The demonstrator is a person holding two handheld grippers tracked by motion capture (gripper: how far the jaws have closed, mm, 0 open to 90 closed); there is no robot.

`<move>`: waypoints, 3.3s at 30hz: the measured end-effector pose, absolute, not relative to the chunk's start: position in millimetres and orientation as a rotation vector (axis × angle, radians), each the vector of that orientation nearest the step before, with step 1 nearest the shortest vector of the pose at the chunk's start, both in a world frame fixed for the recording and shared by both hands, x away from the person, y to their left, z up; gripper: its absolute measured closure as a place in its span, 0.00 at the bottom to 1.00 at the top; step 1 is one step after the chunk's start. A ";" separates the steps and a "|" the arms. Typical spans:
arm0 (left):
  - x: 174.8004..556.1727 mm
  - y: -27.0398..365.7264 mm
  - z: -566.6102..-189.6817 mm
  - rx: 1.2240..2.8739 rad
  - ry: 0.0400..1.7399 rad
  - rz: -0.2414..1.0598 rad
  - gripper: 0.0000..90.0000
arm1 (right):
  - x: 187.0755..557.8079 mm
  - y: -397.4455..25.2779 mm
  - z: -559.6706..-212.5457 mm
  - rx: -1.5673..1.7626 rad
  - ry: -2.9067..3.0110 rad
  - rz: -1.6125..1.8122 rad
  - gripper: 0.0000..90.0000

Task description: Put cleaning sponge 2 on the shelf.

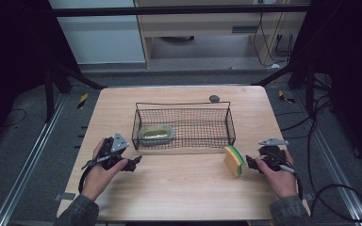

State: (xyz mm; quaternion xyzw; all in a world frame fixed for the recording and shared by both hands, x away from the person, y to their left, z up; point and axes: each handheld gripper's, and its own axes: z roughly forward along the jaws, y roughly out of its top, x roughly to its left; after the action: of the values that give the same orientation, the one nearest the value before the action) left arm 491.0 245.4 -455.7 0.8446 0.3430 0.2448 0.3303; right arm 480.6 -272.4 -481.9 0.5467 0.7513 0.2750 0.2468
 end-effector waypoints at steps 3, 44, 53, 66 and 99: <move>492.1 248.9 -467.5 2.206 0.952 0.623 0.05 | 466.2 -279.6 -470.7 1.490 2.044 0.741 0.18; 504.7 259.8 -508.5 2.130 1.123 0.494 0.00 | 465.0 -193.5 -368.9 1.388 2.335 0.752 0.31; 505.0 259.8 -508.6 2.130 1.122 0.493 0.00 | 476.4 -194.2 -375.8 1.445 2.356 0.702 0.34; 505.3 260.1 -508.5 2.132 1.117 0.492 0.00 | 486.1 -189.6 -403.7 1.490 2.428 0.627 0.40; 506.4 260.7 -508.6 2.134 1.112 0.488 0.00 | 488.3 -210.7 -388.3 1.505 2.470 0.625 0.72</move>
State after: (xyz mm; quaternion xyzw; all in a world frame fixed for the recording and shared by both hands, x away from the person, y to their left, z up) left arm 506.4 260.7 -508.6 0.8184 0.4264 0.1871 0.3366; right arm 488.3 -210.7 -388.3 0.5065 0.8312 0.2105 0.0912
